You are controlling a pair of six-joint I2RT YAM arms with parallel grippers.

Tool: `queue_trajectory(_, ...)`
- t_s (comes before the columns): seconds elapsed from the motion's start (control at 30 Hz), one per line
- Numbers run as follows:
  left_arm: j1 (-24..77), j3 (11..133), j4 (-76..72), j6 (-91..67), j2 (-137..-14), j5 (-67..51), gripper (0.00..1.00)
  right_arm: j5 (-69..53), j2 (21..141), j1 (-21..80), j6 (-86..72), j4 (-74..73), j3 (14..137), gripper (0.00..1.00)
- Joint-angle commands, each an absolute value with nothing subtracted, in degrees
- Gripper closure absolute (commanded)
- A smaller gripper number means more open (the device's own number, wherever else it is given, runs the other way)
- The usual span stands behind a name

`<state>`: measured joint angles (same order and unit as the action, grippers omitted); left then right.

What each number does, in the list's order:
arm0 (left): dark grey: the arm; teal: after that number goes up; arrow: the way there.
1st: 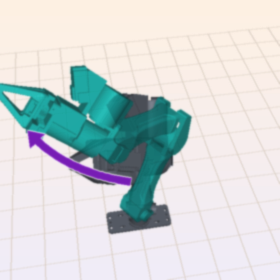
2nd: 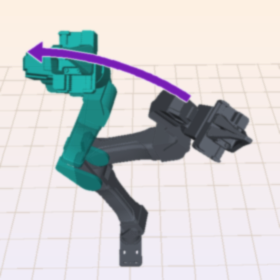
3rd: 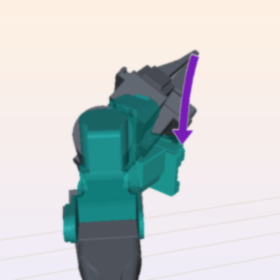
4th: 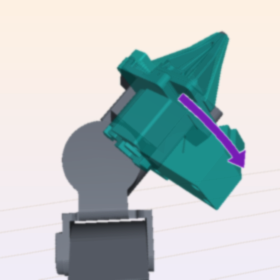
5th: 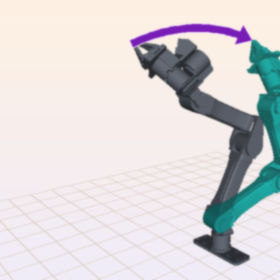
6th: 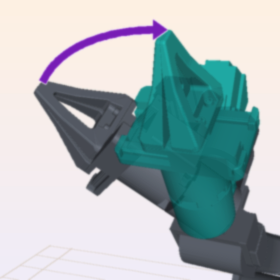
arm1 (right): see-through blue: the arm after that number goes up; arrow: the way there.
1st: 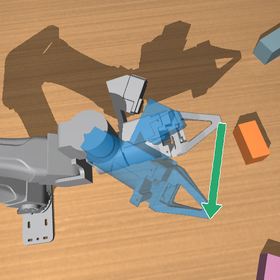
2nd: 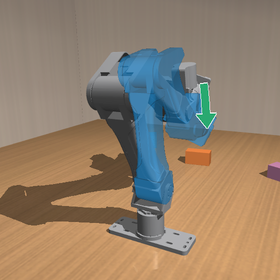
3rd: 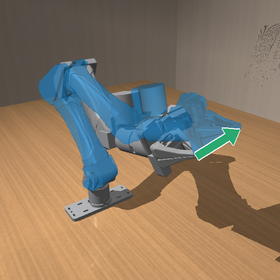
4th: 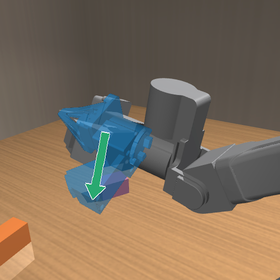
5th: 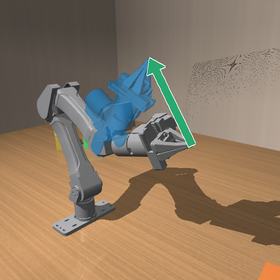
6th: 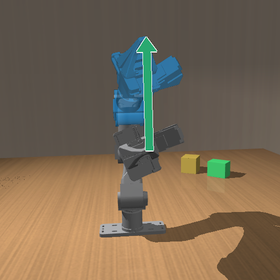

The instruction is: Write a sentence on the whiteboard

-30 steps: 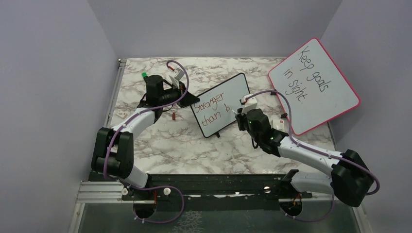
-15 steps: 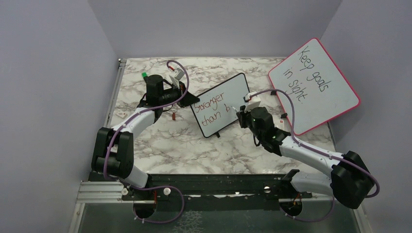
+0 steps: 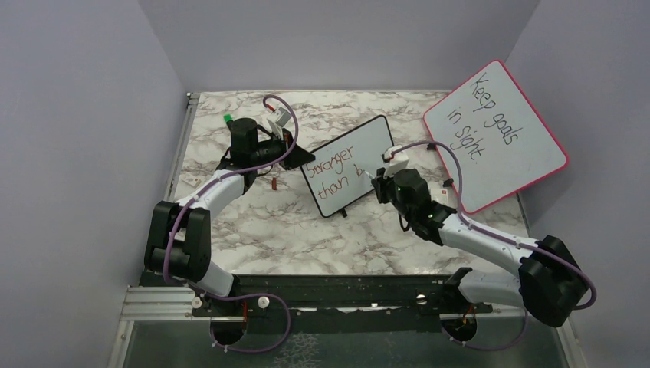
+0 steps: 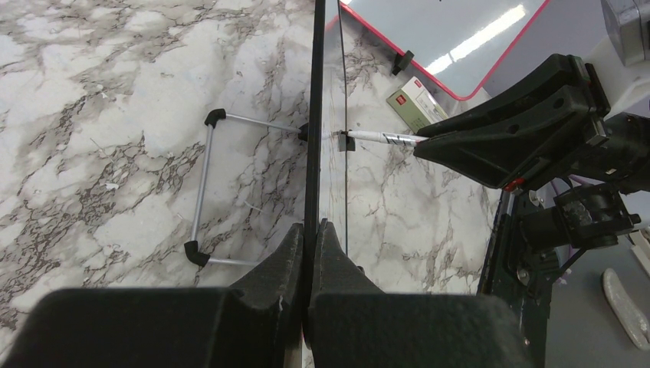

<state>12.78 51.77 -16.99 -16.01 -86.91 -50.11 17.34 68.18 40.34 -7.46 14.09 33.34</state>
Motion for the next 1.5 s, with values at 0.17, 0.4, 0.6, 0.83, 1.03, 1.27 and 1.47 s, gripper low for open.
queue_trajectory(0.17, 12.9, 50.6, -10.3, -11.9, -89.5, -46.6, 1.0, 17.3, 69.5, 40.3, -7.1, 16.4, 33.7, 0.99)
queue_trajectory(0.4, 12.9, 50.5, -10.3, -11.9, -89.4, -46.6, 1.0, 20.6, 69.3, 40.3, -7.7, 16.0, 33.5, 0.99)
queue_trajectory(0.6, 12.9, 50.5, -10.3, -11.9, -89.4, -46.6, 1.0, 22.0, 69.3, 40.2, -7.8, 16.2, 33.6, 0.99)
queue_trajectory(0.83, 12.9, 50.5, -10.4, -11.9, -89.4, -46.6, 1.0, 23.1, 69.3, 40.2, -7.6, 17.6, 33.5, 0.99)
queue_trajectory(1.03, 12.9, 50.7, -10.3, -11.8, -89.5, -46.8, 1.0, 22.0, 69.8, 40.2, -7.0, 19.0, 33.9, 0.99)
queue_trajectory(1.27, 12.9, 50.8, -10.3, -11.8, -89.5, -46.8, 1.0, 19.2, 70.0, 40.2, -6.4, 18.6, 34.4, 0.99)
queue_trajectory(1.47, 12.9, 50.7, -10.3, -11.9, -89.5, -46.8, 1.0, 20.9, 69.3, 40.2, -7.3, 17.2, 34.1, 0.99)
